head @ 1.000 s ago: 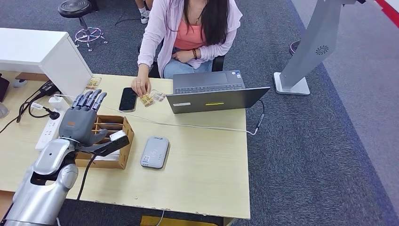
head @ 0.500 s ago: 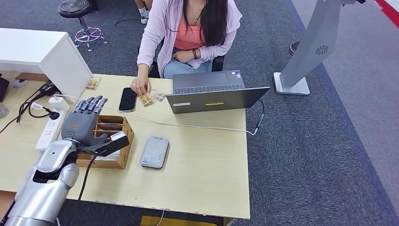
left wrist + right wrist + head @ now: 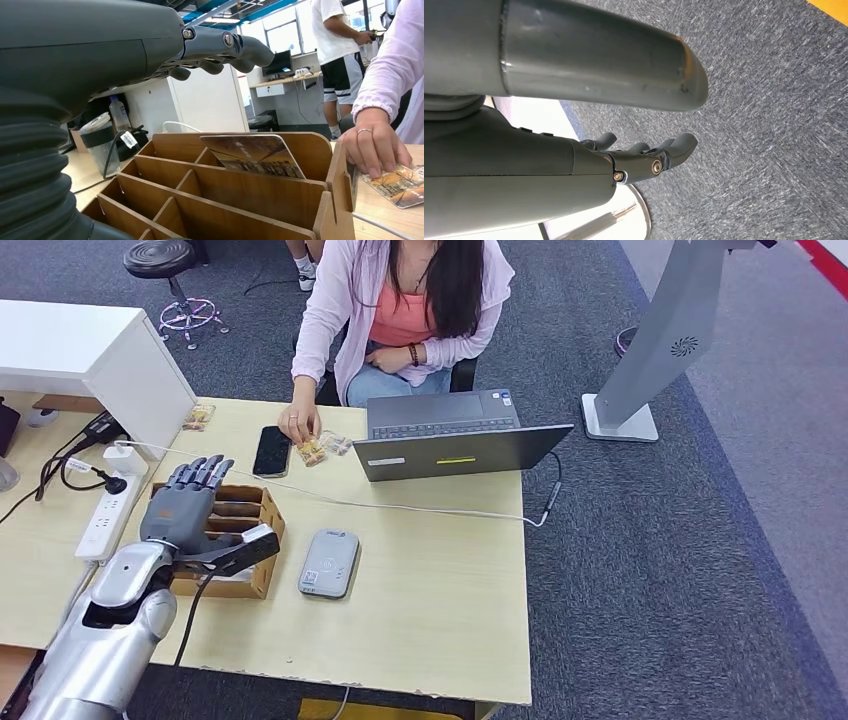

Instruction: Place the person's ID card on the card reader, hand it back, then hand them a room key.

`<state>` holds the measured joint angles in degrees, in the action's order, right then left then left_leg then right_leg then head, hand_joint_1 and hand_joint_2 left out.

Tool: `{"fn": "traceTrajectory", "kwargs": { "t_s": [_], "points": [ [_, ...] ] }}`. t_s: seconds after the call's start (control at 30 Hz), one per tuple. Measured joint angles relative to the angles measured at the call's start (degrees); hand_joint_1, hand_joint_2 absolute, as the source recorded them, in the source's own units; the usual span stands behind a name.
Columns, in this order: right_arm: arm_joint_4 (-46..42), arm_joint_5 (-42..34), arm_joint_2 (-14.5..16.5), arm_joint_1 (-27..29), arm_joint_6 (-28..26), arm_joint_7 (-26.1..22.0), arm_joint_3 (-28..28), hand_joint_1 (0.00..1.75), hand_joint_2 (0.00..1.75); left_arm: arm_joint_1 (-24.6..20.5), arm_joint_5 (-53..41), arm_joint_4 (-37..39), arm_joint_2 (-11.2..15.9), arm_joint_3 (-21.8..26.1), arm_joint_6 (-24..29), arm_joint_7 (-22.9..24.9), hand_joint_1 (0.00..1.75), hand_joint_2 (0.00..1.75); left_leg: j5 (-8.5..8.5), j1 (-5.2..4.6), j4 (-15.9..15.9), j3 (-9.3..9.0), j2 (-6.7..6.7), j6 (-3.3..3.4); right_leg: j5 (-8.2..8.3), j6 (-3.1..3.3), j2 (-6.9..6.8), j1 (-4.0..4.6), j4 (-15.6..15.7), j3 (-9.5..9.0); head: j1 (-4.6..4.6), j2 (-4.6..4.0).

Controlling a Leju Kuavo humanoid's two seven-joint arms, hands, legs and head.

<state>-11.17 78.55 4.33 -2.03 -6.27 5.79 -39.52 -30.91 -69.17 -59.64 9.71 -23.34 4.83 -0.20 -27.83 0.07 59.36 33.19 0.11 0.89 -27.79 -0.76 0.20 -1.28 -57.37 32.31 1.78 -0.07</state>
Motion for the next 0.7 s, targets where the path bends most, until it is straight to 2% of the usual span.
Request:
{"fn": "traceTrajectory", "kwargs": {
  "t_s": [0.3, 0.7],
  "points": [
    [0.0, 0.5, 0.0, 0.0, 0.1, -0.3, 0.0, 0.00, 0.00, 0.0, -1.3, 0.2, -0.9, 0.0, 3.5, 0.0, 0.00, 1.75, 0.00, 0.00, 0.0, 0.00, 0.00, 0.00, 0.00, 0.00, 0.00, 0.00, 0.0, 0.00, -0.01, 0.00],
    [0.1, 0.6, 0.0, 0.0, 0.1, -0.6, 0.0, 0.00, 0.00, 0.0, -1.5, 0.1, -1.4, 0.0, 3.8, 0.0, 0.00, 1.75, 0.00, 0.00, 0.0, 0.00, 0.00, 0.00, 0.00, 0.00, 0.00, 0.00, 0.0, 0.00, -0.01, 0.00]
  ]
}}
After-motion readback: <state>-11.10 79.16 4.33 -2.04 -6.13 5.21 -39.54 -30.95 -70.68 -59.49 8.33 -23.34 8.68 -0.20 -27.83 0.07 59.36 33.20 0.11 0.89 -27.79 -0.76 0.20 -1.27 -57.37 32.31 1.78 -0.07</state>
